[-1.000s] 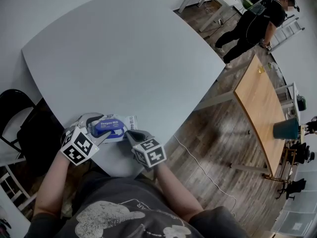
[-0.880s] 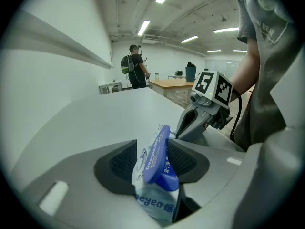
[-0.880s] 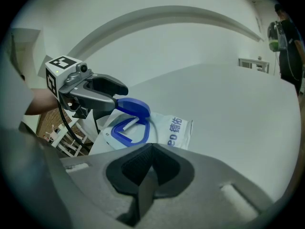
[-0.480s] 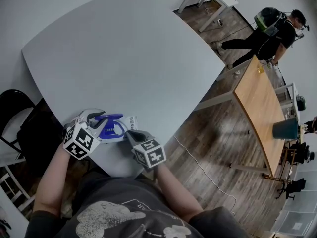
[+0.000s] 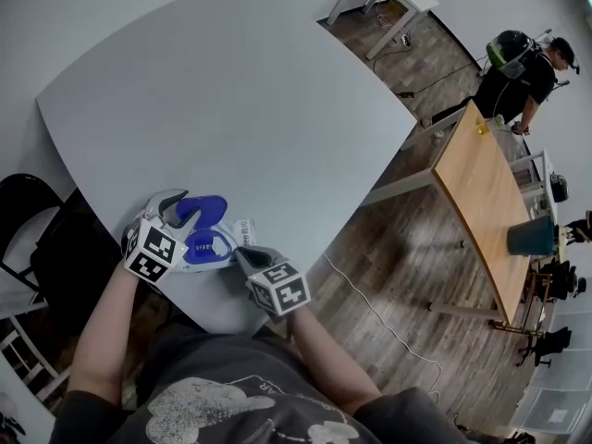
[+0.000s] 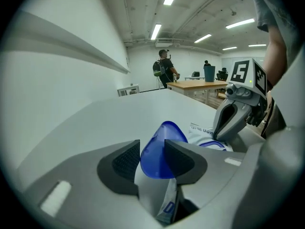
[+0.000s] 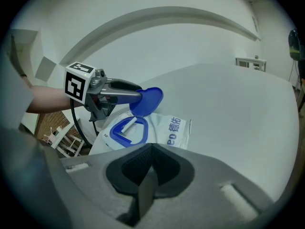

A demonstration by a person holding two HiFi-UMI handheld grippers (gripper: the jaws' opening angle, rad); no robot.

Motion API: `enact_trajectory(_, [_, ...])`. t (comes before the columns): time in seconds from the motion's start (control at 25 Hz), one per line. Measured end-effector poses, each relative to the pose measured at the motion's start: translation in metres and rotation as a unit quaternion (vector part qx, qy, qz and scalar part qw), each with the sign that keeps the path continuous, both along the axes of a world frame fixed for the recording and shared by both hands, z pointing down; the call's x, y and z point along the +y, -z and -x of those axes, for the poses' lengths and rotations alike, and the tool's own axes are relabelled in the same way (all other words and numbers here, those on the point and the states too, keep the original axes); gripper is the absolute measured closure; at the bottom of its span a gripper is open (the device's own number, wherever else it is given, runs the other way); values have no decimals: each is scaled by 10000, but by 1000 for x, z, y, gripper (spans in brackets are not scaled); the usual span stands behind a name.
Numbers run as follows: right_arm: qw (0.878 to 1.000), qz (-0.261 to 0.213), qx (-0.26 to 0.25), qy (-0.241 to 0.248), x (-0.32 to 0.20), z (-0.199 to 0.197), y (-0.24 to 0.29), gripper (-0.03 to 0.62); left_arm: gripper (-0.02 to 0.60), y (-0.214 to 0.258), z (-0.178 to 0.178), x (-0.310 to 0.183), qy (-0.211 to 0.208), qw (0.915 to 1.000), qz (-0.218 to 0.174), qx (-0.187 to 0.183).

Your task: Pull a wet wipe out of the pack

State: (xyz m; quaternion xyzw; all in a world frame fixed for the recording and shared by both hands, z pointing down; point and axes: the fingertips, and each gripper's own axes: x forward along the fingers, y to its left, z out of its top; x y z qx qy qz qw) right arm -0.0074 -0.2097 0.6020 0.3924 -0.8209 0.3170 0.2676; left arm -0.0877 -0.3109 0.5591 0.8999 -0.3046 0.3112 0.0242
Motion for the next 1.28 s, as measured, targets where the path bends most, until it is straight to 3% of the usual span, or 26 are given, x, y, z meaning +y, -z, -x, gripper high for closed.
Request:
enact_trajectory(0.48, [10000, 2, 3, -69, 2, 2, 1, 602, 364, -23, 8, -9, 609, 9975, 352, 92])
enact_trajectory(0.84, [10000, -51, 25, -38, 0, 0, 1, 602, 255, 27, 9, 4, 882, 9954, -78, 374])
enact_trajectory(0.96, [9999, -80, 58, -33, 1, 1, -2, 602, 253, 36, -1, 39, 736, 9957, 119, 551])
enact_trajectory(1.12, [9995, -261, 152, 90, -1, 1, -2, 602, 232, 18, -21, 85, 399, 9983, 349, 253])
enact_trajectory(1.28, [9993, -286, 159, 197, -2, 0, 2, 602, 232, -2, -34, 102, 520, 9972, 530, -21])
